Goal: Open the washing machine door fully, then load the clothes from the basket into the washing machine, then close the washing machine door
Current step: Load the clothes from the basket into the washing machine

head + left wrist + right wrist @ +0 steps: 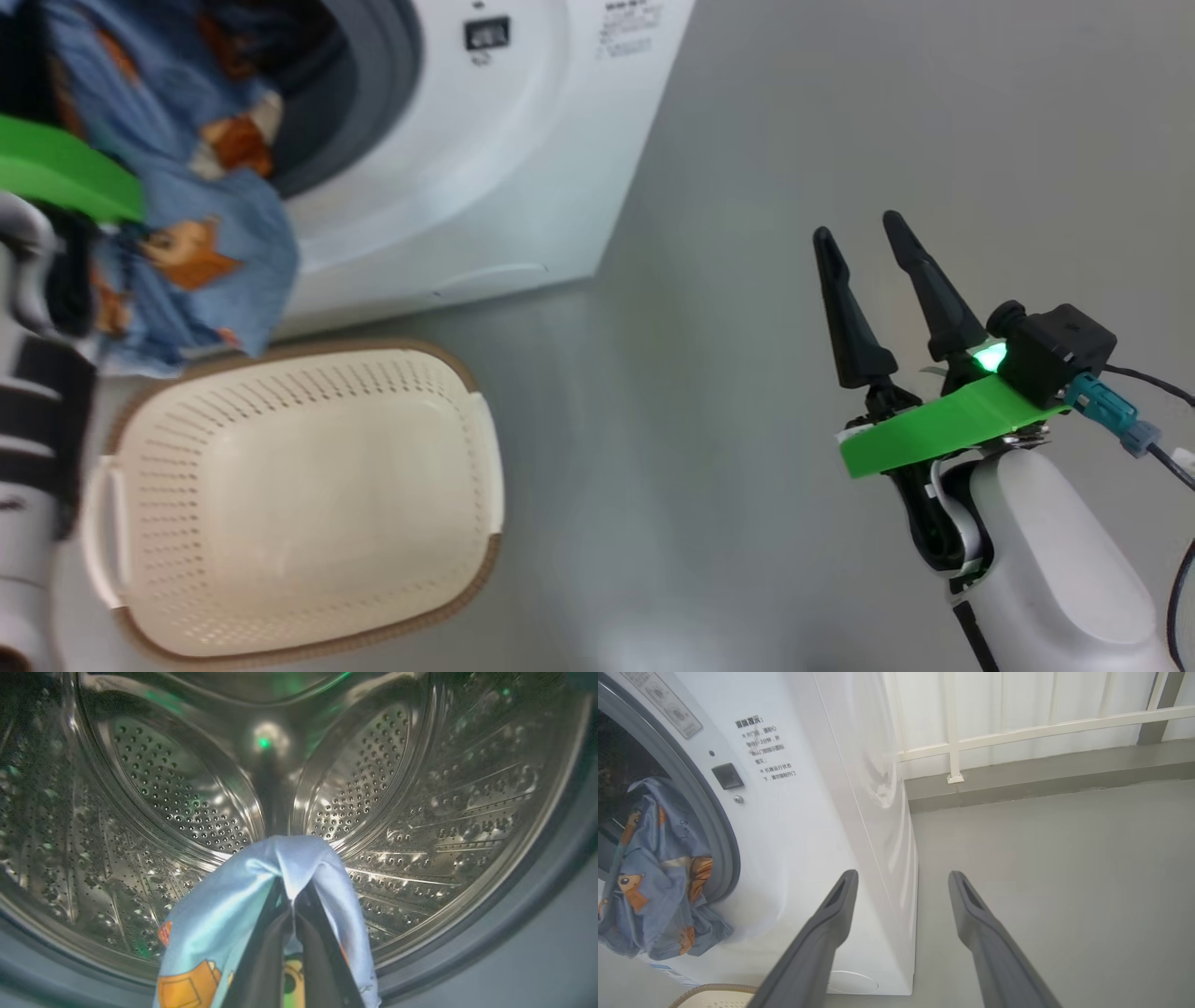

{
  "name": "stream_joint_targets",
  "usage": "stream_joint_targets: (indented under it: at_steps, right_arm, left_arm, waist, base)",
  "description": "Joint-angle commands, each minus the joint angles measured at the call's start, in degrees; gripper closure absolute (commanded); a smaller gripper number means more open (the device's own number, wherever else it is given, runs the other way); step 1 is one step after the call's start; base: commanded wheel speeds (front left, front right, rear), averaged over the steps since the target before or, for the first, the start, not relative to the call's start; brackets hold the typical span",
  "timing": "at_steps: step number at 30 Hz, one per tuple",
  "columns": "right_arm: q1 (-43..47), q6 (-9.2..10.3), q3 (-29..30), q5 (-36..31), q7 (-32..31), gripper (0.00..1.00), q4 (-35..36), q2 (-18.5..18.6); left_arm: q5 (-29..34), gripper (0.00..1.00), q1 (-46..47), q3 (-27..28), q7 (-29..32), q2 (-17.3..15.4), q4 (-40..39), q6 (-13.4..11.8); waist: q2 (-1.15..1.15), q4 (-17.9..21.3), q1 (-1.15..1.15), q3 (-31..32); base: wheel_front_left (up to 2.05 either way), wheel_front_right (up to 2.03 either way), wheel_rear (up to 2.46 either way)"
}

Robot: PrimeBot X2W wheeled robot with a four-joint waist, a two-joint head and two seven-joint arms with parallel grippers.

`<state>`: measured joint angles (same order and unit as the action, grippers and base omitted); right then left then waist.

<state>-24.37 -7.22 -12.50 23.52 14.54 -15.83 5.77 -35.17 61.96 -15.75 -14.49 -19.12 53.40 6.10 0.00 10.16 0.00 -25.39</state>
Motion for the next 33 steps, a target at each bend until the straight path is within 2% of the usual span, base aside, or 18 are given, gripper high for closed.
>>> stream_joint_targets:
  at_steps: [1,7,11,14,15,16,17,26,33]
  right_arm:
    - [-0.3,-0.26,-0.6,-0.6,0.5,0.0,1.6,-0.4]
    - [-0.3,-0.26,-0.1,-1.1,0.5,0.0,3.2,-1.7]
    - [-0.3,-0.26,0.0,-1.2,0.5,0.0,3.9,-2.2]
    - [-0.3,-0.26,0.2,-1.3,0.5,0.0,3.9,-2.4]
    - [-0.3,-0.26,0.2,-1.3,0.5,0.0,3.8,-2.5]
    - [-0.3,-0.26,0.2,-1.3,0.5,0.0,3.7,-2.5]
    - [-0.4,-0.26,0.0,-1.3,0.5,0.0,3.6,-2.6]
    - [-1.0,-0.26,-0.8,-1.6,0.5,0.0,2.0,-2.7]
    - [-1.2,-0.26,-1.3,-1.2,0.5,0.0,0.9,-2.5]
  left_arm:
    - [0.8,1.0,2.7,1.4,-0.4,-3.5,0.2,0.5]
    - [4.3,1.0,10.3,1.7,-0.5,-7.4,3.2,0.2]
    - [7.1,1.0,12.6,4.6,-0.5,-8.9,-2.0,-1.3]
    - [9.4,1.0,11.7,7.6,-0.5,-8.5,-6.9,-2.3]
    - [9.9,0.87,11.1,8.4,-0.5,-8.1,-7.3,-2.3]
    - [10.3,0.57,10.5,9.0,-0.5,-7.8,-7.3,-2.3]
    - [10.7,0.0,9.9,9.4,-0.5,-7.4,-6.6,-2.1]
    - [12.0,0.0,7.2,10.1,-0.5,-4.4,2.3,-0.9]
    - [12.0,0.0,5.3,10.9,-0.5,-3.5,4.1,0.0]
  waist:
    - [0.0,5.0,0.0,-6.3]
    - [0.0,8.9,0.0,-10.6]
    - [0.0,9.9,0.0,-11.6]
    - [0.0,10.0,0.0,-11.7]
    - [0.0,9.9,0.0,-11.6]
    - [0.0,9.8,0.0,-11.4]
    - [0.0,9.7,0.0,-11.2]
    - [0.0,7.6,0.0,-7.5]
    - [0.0,6.3,0.0,-4.7]
  base:
    - [0.0,0.0,0.0]
    - [0.0,0.0,0.0]
    - [0.0,0.0,0.0]
    - [0.0,0.0,0.0]
    - [0.0,0.0,0.0]
    - [0.0,0.0,0.0]
    - [0.0,0.0,0.0]
    - [0.0,0.0,0.0]
    - [0.0,0.0,0.0]
